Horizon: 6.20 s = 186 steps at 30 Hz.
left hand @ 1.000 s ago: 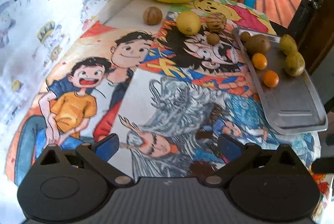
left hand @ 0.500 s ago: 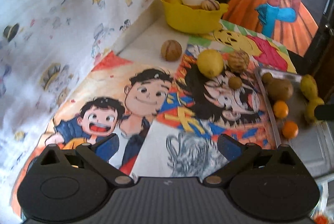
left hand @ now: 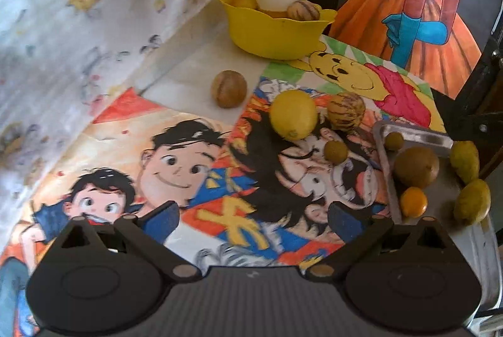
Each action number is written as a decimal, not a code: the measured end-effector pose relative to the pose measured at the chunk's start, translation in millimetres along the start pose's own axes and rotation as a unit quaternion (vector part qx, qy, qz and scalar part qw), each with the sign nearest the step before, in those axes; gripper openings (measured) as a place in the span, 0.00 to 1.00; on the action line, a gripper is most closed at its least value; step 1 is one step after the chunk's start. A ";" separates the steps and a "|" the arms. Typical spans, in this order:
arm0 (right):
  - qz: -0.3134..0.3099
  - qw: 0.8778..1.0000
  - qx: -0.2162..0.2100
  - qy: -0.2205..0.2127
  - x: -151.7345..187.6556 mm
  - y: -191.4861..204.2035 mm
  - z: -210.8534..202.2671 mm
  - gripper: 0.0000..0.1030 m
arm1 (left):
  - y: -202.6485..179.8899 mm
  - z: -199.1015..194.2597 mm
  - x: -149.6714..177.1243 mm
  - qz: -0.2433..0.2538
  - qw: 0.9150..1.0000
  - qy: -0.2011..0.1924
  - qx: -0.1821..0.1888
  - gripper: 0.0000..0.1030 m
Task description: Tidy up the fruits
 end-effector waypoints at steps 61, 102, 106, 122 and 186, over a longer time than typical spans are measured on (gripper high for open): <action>-0.004 0.978 -0.158 0.138 -41.3 8.9 156.4 0.51 | -67.3 92.6 -48.8 0.025 0.999 -0.030 0.029 0.30; 0.166 0.983 -0.077 -0.014 78.4 -63.9 -57.6 0.50 | -120.7 -12.1 -4.9 0.143 0.977 -0.060 0.143 0.30; 0.187 0.981 -0.055 -0.014 106.3 -73.3 -73.0 0.50 | -133.6 -19.6 7.4 0.163 0.971 -0.058 0.167 0.30; 0.223 0.975 -0.014 -0.001 159.4 -92.4 -71.7 0.50 | -160.7 -12.3 39.1 0.181 0.968 -0.019 0.175 0.30; 0.179 0.977 0.077 0.088 179.1 -30.0 -106.2 0.98 | -75.4 -50.2 62.3 0.114 0.980 0.035 0.158 0.98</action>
Point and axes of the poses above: each gripper's, at about its wrist camera, not at the fingertips, and z roughly the way its jaws point, y to its left, x to its underside, the point moved 4 cm from there along z, roughly the way its jaws point, and after that the axes turned 14 degrees about z, right-handed, at the moved point
